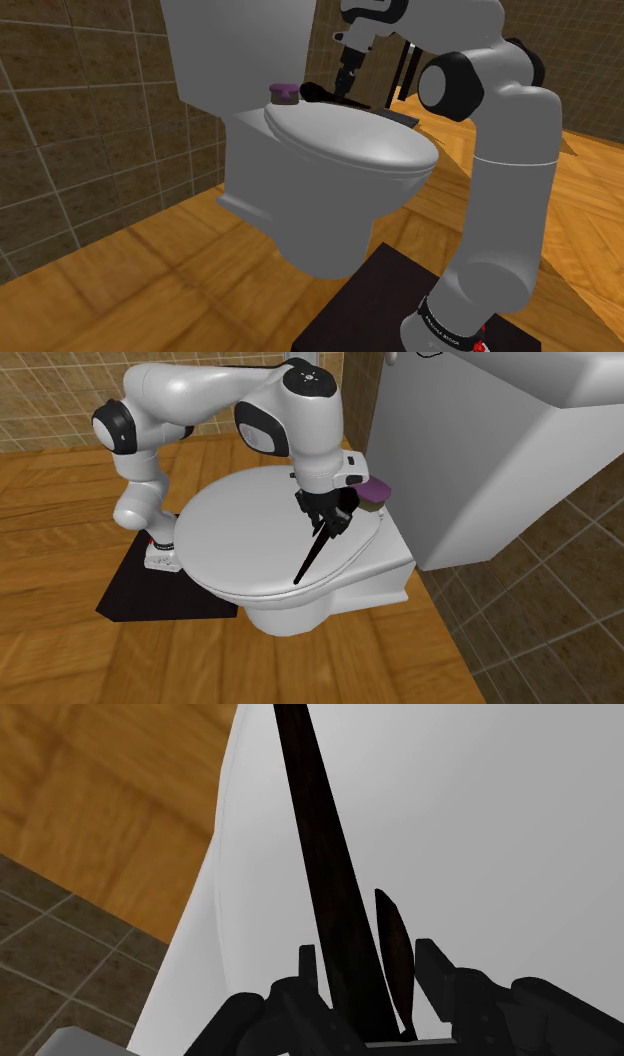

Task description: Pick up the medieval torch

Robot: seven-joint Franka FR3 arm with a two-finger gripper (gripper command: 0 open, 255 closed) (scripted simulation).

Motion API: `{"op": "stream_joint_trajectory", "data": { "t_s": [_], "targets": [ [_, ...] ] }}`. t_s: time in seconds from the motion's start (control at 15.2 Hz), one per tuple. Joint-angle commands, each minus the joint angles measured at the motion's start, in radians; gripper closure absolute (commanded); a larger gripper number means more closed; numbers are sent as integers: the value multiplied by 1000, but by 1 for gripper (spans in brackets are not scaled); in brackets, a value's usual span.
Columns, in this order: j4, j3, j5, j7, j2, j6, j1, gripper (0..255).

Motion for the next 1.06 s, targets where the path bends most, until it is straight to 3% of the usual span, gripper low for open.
{"op": "stream_joint_trajectory", "data": {
  "t_s": [0.0,0.53,0.86,0.99],
  "targets": [
    [39,0,8,1,13,-27,-11,255],
    [269,8,59,17,90,-183,-86,255],
    [508,29,123,42,187,-320,-183,255],
    [519,31,125,44,191,-326,-188,255]
  ]
}}
